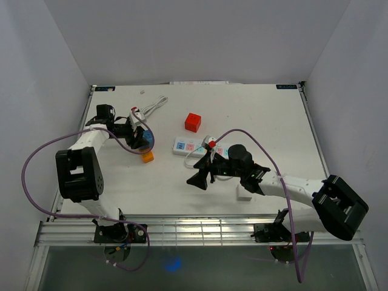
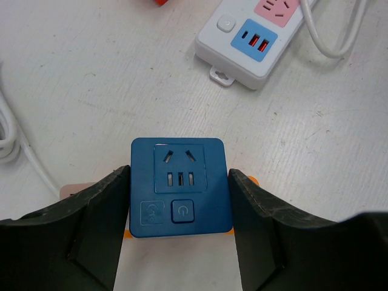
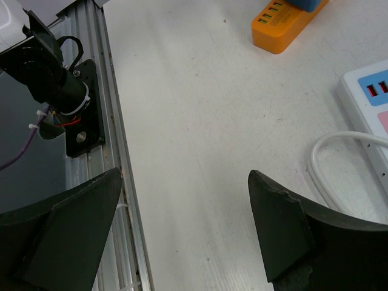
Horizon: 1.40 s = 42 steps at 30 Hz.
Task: Insert the plug
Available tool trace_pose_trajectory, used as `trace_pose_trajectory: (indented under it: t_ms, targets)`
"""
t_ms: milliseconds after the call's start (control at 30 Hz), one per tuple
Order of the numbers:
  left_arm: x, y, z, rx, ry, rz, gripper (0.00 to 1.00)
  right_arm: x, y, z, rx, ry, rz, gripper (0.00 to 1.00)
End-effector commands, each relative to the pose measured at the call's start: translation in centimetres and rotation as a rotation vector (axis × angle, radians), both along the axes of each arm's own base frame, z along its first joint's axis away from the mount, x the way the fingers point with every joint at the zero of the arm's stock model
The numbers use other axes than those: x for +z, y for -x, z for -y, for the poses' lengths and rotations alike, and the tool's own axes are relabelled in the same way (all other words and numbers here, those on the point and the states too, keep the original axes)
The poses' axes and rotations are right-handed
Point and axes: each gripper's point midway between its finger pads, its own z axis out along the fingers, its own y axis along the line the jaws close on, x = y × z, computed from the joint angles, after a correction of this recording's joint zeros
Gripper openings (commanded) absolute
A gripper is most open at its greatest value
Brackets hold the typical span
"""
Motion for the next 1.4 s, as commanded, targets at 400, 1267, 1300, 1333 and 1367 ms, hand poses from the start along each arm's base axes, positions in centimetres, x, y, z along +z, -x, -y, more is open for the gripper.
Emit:
trace_pose_trajectory:
  t_ms: [400,1267,1300,1333,1367]
  targets:
    - [-1.1,0.2,-1.6,0.12,0.02,-0.059,0.0,2.2,-0.2,-0.6,0.012,-0.051,0.042,0.9]
    - [2.8,5.3,7.5,0.068,0.204,-0.065,0.0,3.2,-0.8,-0.9,-0.013,-0.076,0.064,0.9]
    - [2.6,6.0,7.9,0.08,0.215,-0.096,0.0,3.1,-1.0,-0.8,-0.022,-0.067,0.058,0.9]
    - [2.8,6.2,8.2,0.085,0.217,-0.092,0.0,3.1,-1.1,-0.7,-0.034,-0.06,0.058,0.91]
    - [3.3,6.4,9.1,0.072,0.228,-0.068,0.0,3.2,-1.5,-0.7,-0.053,-0.054,0.058,0.91]
